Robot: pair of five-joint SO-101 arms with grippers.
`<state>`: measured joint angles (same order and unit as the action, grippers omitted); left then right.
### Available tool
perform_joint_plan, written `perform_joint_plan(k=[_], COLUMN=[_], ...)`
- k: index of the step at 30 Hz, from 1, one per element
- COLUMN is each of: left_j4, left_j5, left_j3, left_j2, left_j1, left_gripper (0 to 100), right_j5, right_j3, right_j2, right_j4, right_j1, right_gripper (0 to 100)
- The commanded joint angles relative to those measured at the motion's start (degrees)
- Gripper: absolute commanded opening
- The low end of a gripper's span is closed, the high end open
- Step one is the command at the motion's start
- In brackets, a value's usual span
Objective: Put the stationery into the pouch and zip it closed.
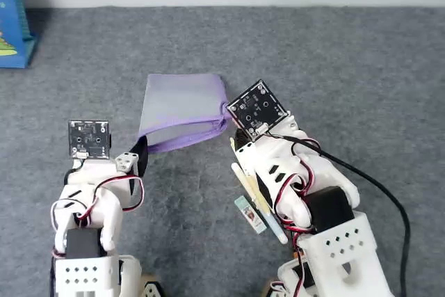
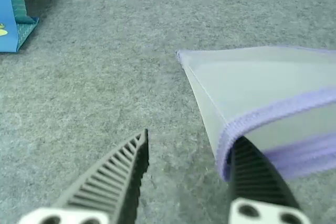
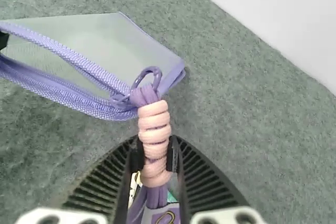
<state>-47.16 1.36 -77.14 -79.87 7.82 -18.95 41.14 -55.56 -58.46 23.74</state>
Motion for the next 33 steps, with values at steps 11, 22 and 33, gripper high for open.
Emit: perform_joint_plan(k=[11,22,33], left_j4=[3.2,-10.6,-26.8], left_j5=[-6.3,-6.9,-1.9], left_j3=[-0.3,7.8,26.7], left_j2=[0.2,0.1,0.2], left_j1=[-5.7,-5.7,-5.8], left_gripper=[5,1,1], right_j5=[-0.4,-0.1,2.8], right_j3=[-0.7,-0.8,-2.1], right_j2=[-2.3,-2.3,-2.3], right_j4=[-0.3,-0.2,-5.0], right_j1=[0.2,0.2,-0.3], right_gripper=[0.8,0.8,22.7])
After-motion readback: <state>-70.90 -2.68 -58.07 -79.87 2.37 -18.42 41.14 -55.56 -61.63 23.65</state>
